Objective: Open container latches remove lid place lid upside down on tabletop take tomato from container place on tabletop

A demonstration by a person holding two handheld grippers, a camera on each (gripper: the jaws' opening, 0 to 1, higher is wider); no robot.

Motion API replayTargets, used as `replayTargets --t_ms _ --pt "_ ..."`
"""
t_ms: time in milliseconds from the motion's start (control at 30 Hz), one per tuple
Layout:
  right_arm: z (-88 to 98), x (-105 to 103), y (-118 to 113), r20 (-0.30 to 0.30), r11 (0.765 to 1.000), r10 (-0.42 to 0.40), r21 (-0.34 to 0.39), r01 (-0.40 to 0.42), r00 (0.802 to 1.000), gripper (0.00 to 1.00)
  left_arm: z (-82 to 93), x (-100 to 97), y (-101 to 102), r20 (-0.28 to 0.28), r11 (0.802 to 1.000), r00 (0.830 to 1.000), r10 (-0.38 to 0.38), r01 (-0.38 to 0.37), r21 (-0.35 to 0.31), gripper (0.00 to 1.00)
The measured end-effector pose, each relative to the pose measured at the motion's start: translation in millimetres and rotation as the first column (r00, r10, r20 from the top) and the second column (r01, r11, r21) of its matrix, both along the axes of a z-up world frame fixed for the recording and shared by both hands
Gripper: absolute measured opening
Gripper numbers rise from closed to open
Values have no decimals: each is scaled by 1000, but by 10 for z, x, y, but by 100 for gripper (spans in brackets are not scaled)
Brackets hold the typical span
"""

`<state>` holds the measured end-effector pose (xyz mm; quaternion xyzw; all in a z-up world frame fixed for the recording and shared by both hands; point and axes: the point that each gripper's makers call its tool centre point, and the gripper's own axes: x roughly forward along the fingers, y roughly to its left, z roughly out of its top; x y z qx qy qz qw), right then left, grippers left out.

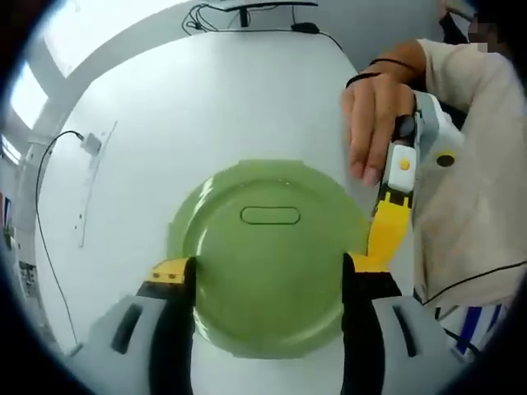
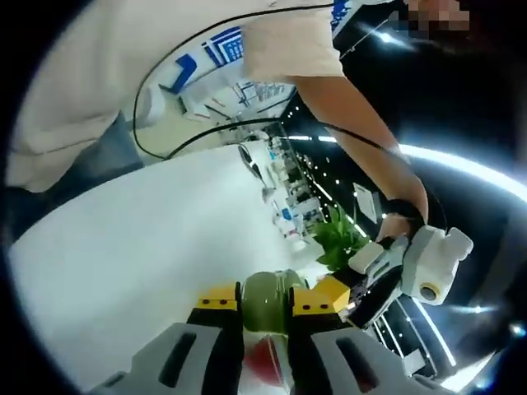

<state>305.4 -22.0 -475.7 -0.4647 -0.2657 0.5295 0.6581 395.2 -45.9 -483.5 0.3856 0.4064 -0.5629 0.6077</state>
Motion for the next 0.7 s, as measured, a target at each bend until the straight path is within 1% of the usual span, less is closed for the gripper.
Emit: replayTargets --t_ms 33,67,133,167,200,233,267,300,333,367,433,500,533,567,633,700 --pt "19 -20 9 -51 1000 4 -4 -4 999 14 -1 1 -1 0 1000 1000 0 0 3 66" --pt "27 -36 16 -85 1000 9 -3 -10 996 14 -1 1 -2 0 1000 1000 -1 1 5 66" --pt "51 -56 18 -165 1000 21 10 -19 986 14 -2 1 -3 0 1000 1000 -2 2 11 66" --pt "55 -58 17 -207 1000 25 18 -21 978 13 -3 2 -3 0 1000 1000 -2 2 13 66" --pt "76 -95 16 -303 999 43 36 -33 952 9 -3 2 -3 0 1000 1000 -2 2 14 66" --pt "100 -182 44 -335 996 87 46 -76 938 7 -5 0 -3 -1 1000 1000 -2 2 14 65" --pt "164 -117 -9 -362 998 43 60 -23 931 7 -3 1 -3 1 1000 1000 -5 5 14 65" --pt "151 -105 -47 -346 999 40 34 -30 937 7 -3 -2 -3 0 1000 1000 -5 5 13 65" --pt "157 -117 -52 -351 999 45 33 -36 935 7 -3 -5 -2 0 1000 1000 -4 4 11 65" --pt "154 -131 -55 -399 999 44 41 -30 916 7 -3 -8 -2 0 1000 1000 -3 3 9 65" --pt "170 -132 -69 -473 998 54 49 -35 880 7 -3 -10 -2 0 1000 1000 -2 2 6 65" --pt "167 -106 -29 -576 998 53 56 -26 816 7 -3 -12 -1 -1 1000 1000 0 0 2 66" --pt "160 -82 -26 -627 998 55 58 -23 777 7 -3 -12 -1 -1 1000 1000 1 -1 1 66" --pt "162 -84 1 -680 998 57 65 -18 731 7 -3 -12 -2 -1 1000 1000 1 -1 0 66" --pt "176 -52 16 -778 997 56 79 9 626 7 -3 -10 -3 -1 1000 1000 1 -1 0 66" --pt "181 -35 24 -820 997 60 79 8 569 7 -3 -8 -2 -1 1000 1000 0 0 2 66"
